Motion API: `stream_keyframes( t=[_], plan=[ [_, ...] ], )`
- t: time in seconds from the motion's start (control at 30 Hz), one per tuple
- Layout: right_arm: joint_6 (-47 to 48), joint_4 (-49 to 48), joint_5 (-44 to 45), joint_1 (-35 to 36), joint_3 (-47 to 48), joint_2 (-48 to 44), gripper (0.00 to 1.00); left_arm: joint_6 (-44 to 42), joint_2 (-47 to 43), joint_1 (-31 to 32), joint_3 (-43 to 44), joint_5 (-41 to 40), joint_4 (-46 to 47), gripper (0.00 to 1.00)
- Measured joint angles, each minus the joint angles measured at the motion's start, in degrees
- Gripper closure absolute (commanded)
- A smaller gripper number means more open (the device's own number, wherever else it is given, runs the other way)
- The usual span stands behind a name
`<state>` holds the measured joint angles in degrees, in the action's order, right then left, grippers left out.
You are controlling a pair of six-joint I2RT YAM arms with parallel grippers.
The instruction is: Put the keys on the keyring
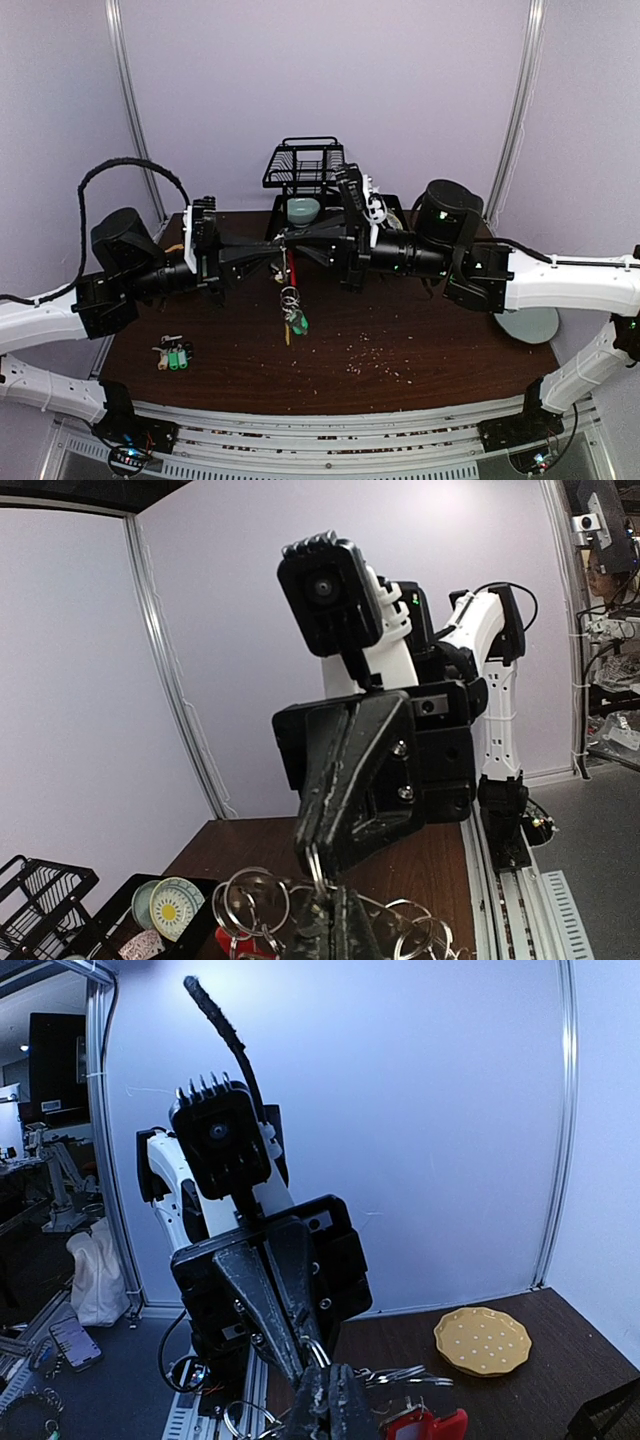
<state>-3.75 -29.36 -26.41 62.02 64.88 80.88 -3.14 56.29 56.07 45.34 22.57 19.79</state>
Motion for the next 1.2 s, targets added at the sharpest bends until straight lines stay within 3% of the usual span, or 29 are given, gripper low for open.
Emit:
stream_keyframes(
  t=[0.07,0.17,0.3,0.47,0.63,1.0,1.2],
  plan=[
    [0.6,1.0,-0.3,0.3,0.0,0.0,0.97,-0.3,-0.7,0.0,-1.1,0.3,0.2,1.00],
    [1.9,3.5,-1.7,-0.1,0.3,0.0,0.75,-1.0,-1.1,0.2,-1.3,-0.2,-1.5,1.00],
    [7.0,13.4,-2.4,-1.7,2.7,-0.6,0.70,-3.5,-0.3,0.3,1.9,-3.4,-9.8,1.00],
    [15.3,26.9,-1.5,-3.6,8.2,-2.9,0.69,-7.7,1.1,0.3,8.2,-9.0,-23.1,1.00],
    [23.2,33.0,-1.1,-4.0,11.6,-3.5,0.73,-10.3,3.1,0.3,12.1,-12.0,-31.6,1.00],
    [36.6,43.6,-5.0,-3.8,24.1,8.2,0.71,-11.7,4.0,0.3,12.9,-11.8,-36.4,1.00],
    [40.2,46.9,-5.1,-3.1,24.9,10.5,0.77,-11.8,4.0,0.3,12.9,-11.1,-36.3,1.00]
  ],
)
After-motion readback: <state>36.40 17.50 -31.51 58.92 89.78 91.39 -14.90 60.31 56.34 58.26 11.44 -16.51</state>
